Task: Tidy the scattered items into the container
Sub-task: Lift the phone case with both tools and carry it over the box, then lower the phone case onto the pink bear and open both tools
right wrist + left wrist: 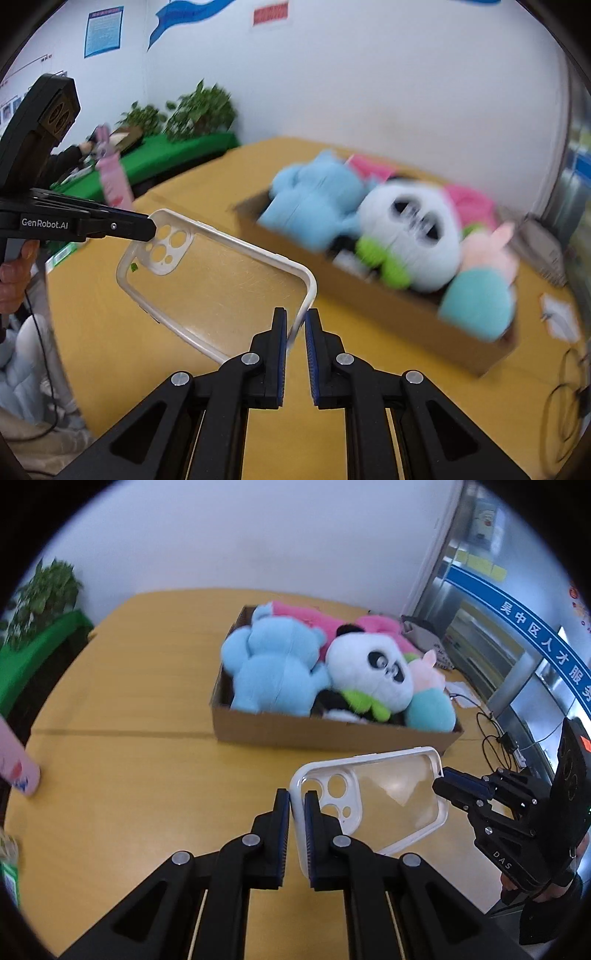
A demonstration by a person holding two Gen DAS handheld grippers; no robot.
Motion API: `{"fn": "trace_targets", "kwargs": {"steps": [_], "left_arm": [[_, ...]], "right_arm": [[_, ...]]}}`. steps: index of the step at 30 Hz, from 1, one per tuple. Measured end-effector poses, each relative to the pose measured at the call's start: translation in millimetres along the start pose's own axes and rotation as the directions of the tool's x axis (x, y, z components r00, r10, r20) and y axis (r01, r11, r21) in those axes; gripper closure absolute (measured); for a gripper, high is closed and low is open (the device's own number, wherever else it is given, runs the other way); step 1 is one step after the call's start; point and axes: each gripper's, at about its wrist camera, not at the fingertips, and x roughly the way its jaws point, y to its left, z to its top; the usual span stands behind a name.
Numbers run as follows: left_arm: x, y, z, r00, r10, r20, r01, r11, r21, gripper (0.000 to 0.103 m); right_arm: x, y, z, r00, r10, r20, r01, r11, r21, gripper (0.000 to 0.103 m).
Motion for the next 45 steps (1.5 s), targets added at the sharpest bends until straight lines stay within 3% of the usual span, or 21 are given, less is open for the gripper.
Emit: {"fn": "trace_targets", "kwargs": {"steps": [5,9,15,20,27,33,36,41,45], "left_arm": [[-23,-32,77,0.990,-0.023,0.142,0.005,0.992,0.127,0.096],[-30,-52,132,0.977,-0.036,0.211,-0.005,0.982,0.190,0.095],[-17,-78,194,0.974,-0.048,0.222,-0.011,0.966,0.257,0.095],[21,-103,228,0.978,0.011,0.208,-0.067,0.962,0.265,0.095],[105,-83,249,0.993,-0.008,0.122,-0.021,0.972,0.234,0.095],[187,-64,246,1.000,0.004,0.014,-0.006,0.978,0.211,0.096],[223,-58,244,0.999,0.028,-0.039,-0.019,0.978,0.208,0.097],[272,-43,235,0.991,-0.004,-0.131,0.024,0.989,0.146,0.097],[288,-42,226,0.987,0.013,-0.162,0.014,0.986,0.166,0.097]], "right_arm": [[-31,-33,67,0.984,-0.121,0.134,0.123,0.992,-0.006,0.092],[-52,-59,120,0.958,-0.190,0.214,0.192,0.981,0.014,0.093],[-68,-86,179,0.926,-0.252,0.283,0.253,0.967,0.033,0.093],[-48,-111,206,0.916,-0.289,0.280,0.280,0.957,0.070,0.094],[18,-152,202,0.933,-0.289,0.213,0.263,0.954,0.142,0.094],[102,-189,168,0.961,-0.259,0.091,0.233,0.944,0.233,0.095],[137,-197,150,0.967,-0.252,0.024,0.238,0.937,0.257,0.095],[184,-213,124,0.971,-0.225,-0.087,0.241,0.924,0.296,0.095],[197,-217,109,0.970,-0.205,-0.131,0.237,0.921,0.311,0.094]]}}
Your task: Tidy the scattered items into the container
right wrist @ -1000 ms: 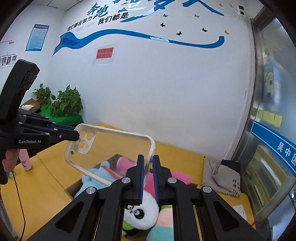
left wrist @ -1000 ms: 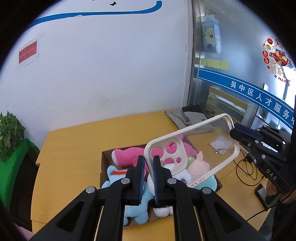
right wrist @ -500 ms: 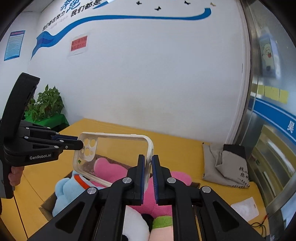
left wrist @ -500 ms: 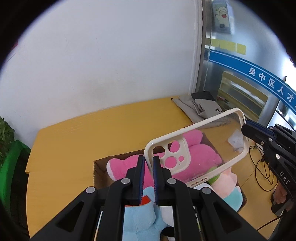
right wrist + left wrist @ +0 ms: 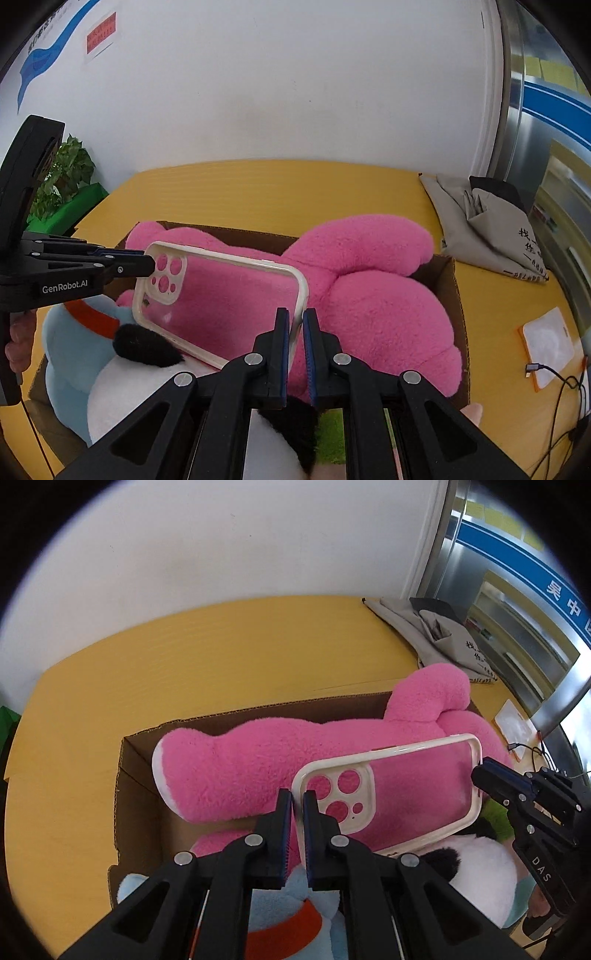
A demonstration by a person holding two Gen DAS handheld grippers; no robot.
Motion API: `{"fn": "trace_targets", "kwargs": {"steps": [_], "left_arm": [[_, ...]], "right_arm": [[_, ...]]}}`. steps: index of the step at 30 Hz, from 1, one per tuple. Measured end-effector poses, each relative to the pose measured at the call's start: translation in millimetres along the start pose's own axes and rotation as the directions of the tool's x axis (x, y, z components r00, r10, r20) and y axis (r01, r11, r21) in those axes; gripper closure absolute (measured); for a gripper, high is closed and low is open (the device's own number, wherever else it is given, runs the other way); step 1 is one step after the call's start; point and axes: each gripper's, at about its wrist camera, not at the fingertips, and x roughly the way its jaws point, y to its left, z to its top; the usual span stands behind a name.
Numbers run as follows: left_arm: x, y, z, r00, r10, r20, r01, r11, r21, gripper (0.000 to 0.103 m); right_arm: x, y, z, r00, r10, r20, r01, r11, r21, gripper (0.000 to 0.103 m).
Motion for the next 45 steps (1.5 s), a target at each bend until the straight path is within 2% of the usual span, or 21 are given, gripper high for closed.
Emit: {"fn": "trace_targets", "kwargs": {"steps": [2,4,5,6,7,9,12,15,17,21,27,30,33,37,45], "left_arm": [[-8,1,-1,1.000,-0.003,0.018,0.003,1.000,-0.002,0.097],[-22,4,0,0.999,0.012,0.053,-0.011,1.000,-0.019,0.096],[-30,5,1,0.997,0.031,0.076,-0.029,0.999,-0.023,0.094],[-38,6,1,0.994,0.047,0.095,-0.045,0.999,-0.026,0.092],[-48,7,0,0.992,0.058,0.114,-0.055,0.998,-0.029,0.086],[-70,7,-7,0.986,0.072,0.153,-0.067,0.997,-0.033,0.057],[-109,5,-27,0.965,0.103,0.242,-0.096,0.995,-0.041,0.037],[-146,-1,-58,0.929,0.157,0.335,-0.140,0.987,-0.074,0.022],[-164,-7,-83,0.914,0.176,0.367,-0.141,0.983,-0.119,0.022],[-180,-23,-127,0.917,0.187,0.352,-0.140,0.978,-0.153,0.022],[-200,-41,-173,0.904,0.249,0.346,-0.198,0.964,-0.176,0.022],[-205,-43,-188,0.905,0.250,0.346,-0.196,0.963,-0.184,0.022],[-209,-44,-199,0.896,0.268,0.353,-0.201,0.956,-0.216,0.022],[-210,-44,-209,0.902,0.260,0.346,-0.186,0.955,-0.231,0.022],[-207,-48,-218,0.901,0.270,0.340,-0.194,0.951,-0.241,0.022]], "right_arm": [[-2,-2,-1,1.000,-0.004,0.003,0.004,1.000,-0.005,0.091],[-6,-7,1,1.000,-0.025,0.019,0.025,1.000,-0.008,0.053],[-13,-9,3,0.999,-0.035,0.036,0.035,0.999,0.002,0.019],[-21,-12,4,0.997,-0.041,0.061,0.039,0.999,0.023,0.004],[-32,-15,4,0.996,-0.037,0.086,0.034,0.998,0.044,0.004],[-51,-15,4,0.993,-0.024,0.112,0.018,0.999,0.050,0.005],[-89,-8,-5,0.987,-0.044,0.157,0.039,0.999,0.035,0.003],[-126,4,-26,0.983,-0.043,0.179,0.033,0.998,0.057,0.000],[-142,15,-42,0.983,-0.036,0.181,0.023,0.997,0.072,0.000],[-159,38,-75,0.984,-0.043,0.175,0.034,0.998,0.058,0.000],[-165,43,-108,0.988,-0.078,0.134,0.068,0.995,0.074,0.000],[-166,44,-122,0.990,-0.091,0.109,0.083,0.994,0.075,0.000],[-167,46,-131,0.990,-0.103,0.094,0.097,0.993,0.066,0.000],[-169,49,-140,0.990,-0.115,0.082,0.111,0.992,0.057,0.000],[-171,47,-146,0.991,-0.104,0.080,0.098,0.993,0.067,0.000]]}}
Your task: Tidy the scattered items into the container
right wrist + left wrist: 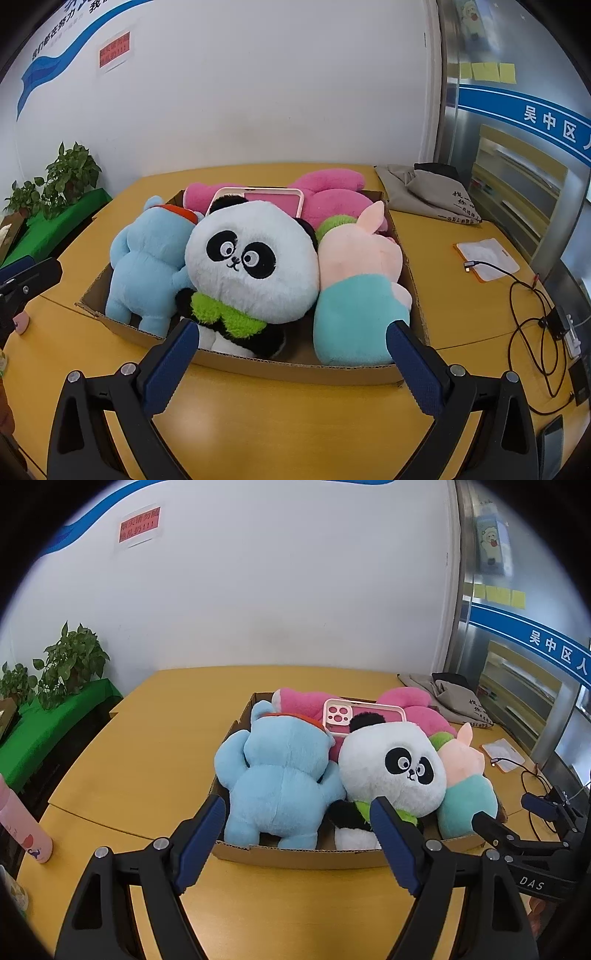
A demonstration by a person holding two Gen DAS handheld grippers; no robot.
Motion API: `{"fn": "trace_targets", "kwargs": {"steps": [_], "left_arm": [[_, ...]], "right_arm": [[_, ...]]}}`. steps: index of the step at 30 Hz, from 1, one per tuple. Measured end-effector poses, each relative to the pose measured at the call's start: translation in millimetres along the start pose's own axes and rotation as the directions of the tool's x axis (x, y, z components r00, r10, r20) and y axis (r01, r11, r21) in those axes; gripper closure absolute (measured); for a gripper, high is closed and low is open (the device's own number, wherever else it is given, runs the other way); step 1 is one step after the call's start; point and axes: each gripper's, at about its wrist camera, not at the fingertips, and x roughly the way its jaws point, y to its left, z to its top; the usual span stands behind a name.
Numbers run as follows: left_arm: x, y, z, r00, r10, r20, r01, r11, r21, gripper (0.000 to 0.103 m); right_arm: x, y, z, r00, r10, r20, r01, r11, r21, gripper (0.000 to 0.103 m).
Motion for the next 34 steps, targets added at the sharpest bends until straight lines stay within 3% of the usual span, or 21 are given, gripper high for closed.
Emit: {"fn": "trace_targets", "kwargs": {"steps": [17,28,32,34], "left_arm": [[9,-2,-4,1.000,0.022,-0.015,-0.022,1.000,-0.001,0.022],[19,2,-11,0.998,-0.034,-0.050,0.033,0.999,-0.016,0.022],[21,2,-14,0.998,0.020,-0.060,-0.020,1.000,-0.008,0.022],[24,3,-15,0.997,0.003,-0.077,-0.004,1.000,-0.011,0.022]], "right_arm": [[6,-5,-3,1.000,0.005,-0.010,-0.005,1.000,0.010,0.000],[8,-6,-6,1.000,0.009,-0.013,-0.009,1.000,0.015,0.000],[10,-5,-7,1.000,0.013,-0.017,-0.013,1.000,0.012,0.000],[10,-5,-7,1.000,0.016,-0.016,-0.016,1.000,0.011,0.000]]}}
